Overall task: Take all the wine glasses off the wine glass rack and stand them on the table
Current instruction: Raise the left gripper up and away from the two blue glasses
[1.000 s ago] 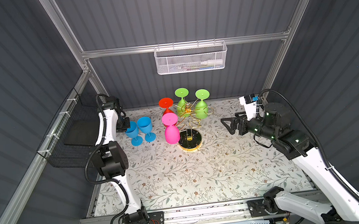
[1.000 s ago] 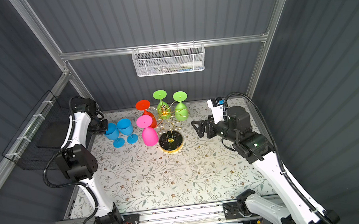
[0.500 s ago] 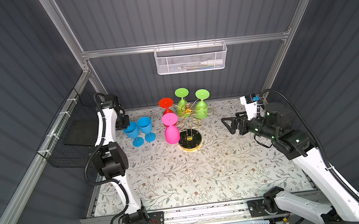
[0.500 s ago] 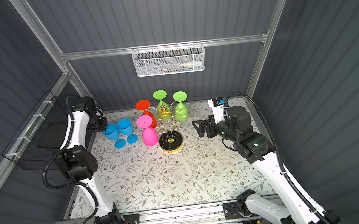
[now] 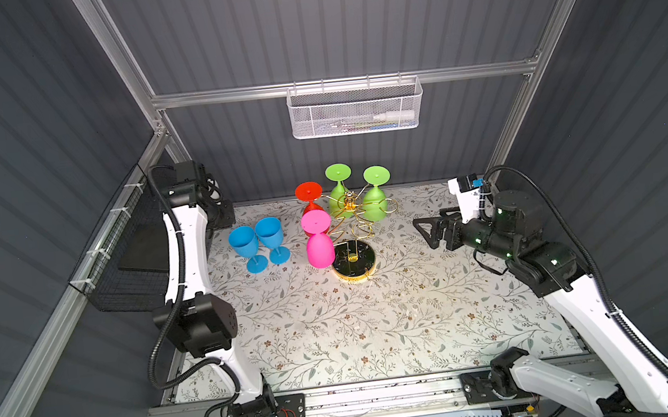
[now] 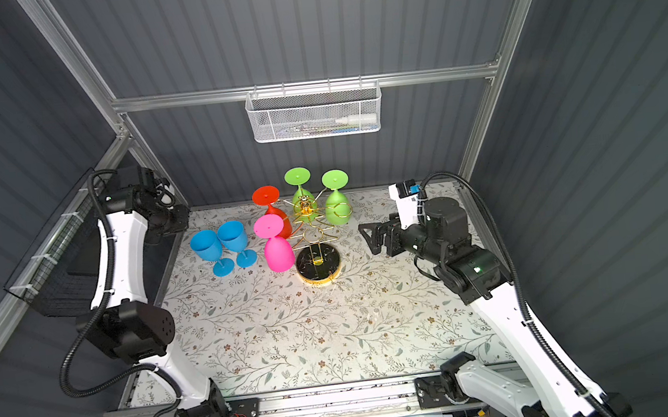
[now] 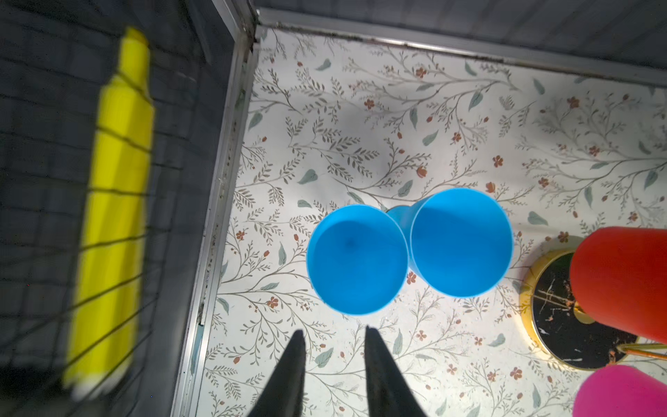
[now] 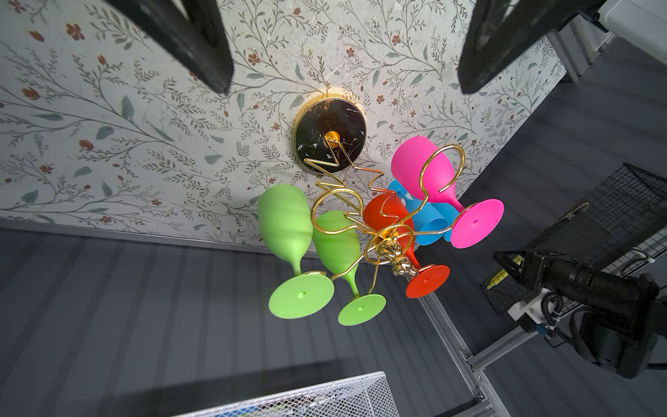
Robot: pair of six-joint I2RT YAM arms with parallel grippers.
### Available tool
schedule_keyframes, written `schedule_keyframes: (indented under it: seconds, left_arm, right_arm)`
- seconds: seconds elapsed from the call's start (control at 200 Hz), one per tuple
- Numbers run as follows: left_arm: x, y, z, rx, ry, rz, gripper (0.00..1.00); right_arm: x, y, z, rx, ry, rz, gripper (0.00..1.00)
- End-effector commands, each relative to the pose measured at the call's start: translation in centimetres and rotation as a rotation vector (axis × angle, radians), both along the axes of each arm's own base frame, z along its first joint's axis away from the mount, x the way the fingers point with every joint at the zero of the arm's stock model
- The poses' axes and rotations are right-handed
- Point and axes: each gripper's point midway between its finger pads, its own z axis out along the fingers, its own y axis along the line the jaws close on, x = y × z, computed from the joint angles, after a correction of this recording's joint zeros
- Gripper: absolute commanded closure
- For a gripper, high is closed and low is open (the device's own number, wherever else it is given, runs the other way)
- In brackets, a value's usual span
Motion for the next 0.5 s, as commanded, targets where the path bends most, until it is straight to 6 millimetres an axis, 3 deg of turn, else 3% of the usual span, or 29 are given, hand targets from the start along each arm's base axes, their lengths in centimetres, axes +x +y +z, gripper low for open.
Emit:
schedule_keyframes:
  seconds: [0.0, 0.095, 0.31, 0.41, 0.495]
  left_arm:
    - [-1.1, -0.7, 4.8, -0.052, -0.161, -0.001, 0.68]
    - [-1.7, -1.9, 6.2, -0.091, -0.215, -0.04, 0.64]
    - [-2.2, -3.5, 6.0, -0.159, -0.235, -0.095, 0.64]
    - [-2.9, -5.1, 7.2, -0.228, -0.284, -0.142, 0.64]
    - [-3.3, -6.9, 9.3, -0.31, -0.368, -0.205, 0.63]
  right_arm:
    - [-0.2, -0.3, 0.8, -0.004, -0.016, -0.008, 0.01]
    - [-0.2, -0.4, 0.9, -0.004, -0.016, -0.008, 0.01]
    - [-0.2, -0.4, 0.8, -0.003, -0.015, -0.009, 0.01]
    - [-0.3, -0.6, 0.8, -0.008, -0.017, -0.018, 0.01]
    - [-0.3, -0.7, 0.7, -0.013, -0.017, -0.023, 0.01]
